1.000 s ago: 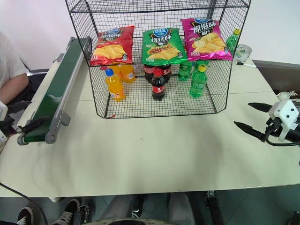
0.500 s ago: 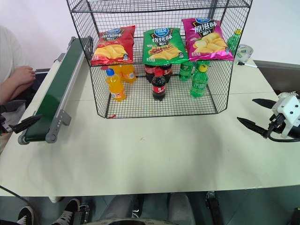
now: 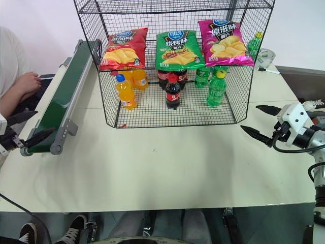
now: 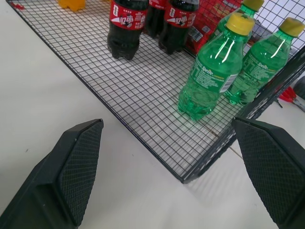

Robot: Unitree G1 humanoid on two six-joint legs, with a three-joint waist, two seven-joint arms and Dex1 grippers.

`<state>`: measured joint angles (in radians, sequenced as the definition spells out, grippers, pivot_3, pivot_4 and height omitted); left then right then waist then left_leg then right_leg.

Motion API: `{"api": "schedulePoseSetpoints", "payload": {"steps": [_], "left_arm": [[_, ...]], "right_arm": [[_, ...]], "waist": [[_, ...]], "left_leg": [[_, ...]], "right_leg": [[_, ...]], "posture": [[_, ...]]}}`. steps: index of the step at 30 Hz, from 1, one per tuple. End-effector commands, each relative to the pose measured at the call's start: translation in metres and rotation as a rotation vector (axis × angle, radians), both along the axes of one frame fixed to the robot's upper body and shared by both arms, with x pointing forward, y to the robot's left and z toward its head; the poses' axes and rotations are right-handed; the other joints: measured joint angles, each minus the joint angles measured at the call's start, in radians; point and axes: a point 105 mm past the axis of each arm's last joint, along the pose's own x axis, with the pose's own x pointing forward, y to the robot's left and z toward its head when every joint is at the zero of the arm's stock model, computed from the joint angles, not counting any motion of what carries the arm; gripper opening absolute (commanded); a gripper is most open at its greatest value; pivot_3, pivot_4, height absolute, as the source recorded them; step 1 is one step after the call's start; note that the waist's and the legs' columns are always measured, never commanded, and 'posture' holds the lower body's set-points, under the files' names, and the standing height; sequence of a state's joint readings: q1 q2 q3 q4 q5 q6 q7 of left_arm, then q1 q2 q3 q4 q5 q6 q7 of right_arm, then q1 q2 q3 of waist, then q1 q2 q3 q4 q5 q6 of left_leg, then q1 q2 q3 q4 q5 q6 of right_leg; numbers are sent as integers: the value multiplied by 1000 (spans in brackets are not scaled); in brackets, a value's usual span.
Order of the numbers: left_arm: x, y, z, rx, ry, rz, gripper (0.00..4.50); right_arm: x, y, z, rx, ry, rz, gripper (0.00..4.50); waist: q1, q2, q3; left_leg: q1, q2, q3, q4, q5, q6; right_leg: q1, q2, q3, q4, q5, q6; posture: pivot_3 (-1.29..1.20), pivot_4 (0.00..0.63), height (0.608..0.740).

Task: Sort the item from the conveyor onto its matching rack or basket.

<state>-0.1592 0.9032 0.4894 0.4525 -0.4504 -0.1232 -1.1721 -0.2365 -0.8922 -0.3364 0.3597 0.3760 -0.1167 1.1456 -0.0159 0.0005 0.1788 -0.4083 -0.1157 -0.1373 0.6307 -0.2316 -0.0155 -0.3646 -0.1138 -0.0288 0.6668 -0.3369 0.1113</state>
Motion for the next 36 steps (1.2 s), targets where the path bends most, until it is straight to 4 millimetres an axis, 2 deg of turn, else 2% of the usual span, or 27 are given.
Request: {"api": "schedulePoseSetpoints", "payload": {"steps": [1, 17, 36], "left_arm": [[1, -2, 15, -14, -47, 1, 4444], [-1, -23, 10, -29, -29, -38, 4444], [-14, -36, -3, 100, -67, -20, 4444]], "right_arm": [[1, 10, 12, 20, -53, 29, 4500], [3, 20, 10, 53, -53, 58, 4500], [5, 33, 1, 80, -36, 95, 4500]], "waist": [[-1, 0, 0], [-1, 0, 0], [1, 0, 0]], "left_leg": [[0, 0, 0, 0, 0, 0], [0, 0, 0, 0, 0, 0], [0, 0, 0, 0, 0, 0]], "right_leg": [[0, 0, 0, 0, 0, 0], [0, 0, 0, 0, 0, 0], [0, 0, 0, 0, 0, 0]], "posture": [[0, 150, 740], [0, 150, 740], [0, 150, 740]]}}
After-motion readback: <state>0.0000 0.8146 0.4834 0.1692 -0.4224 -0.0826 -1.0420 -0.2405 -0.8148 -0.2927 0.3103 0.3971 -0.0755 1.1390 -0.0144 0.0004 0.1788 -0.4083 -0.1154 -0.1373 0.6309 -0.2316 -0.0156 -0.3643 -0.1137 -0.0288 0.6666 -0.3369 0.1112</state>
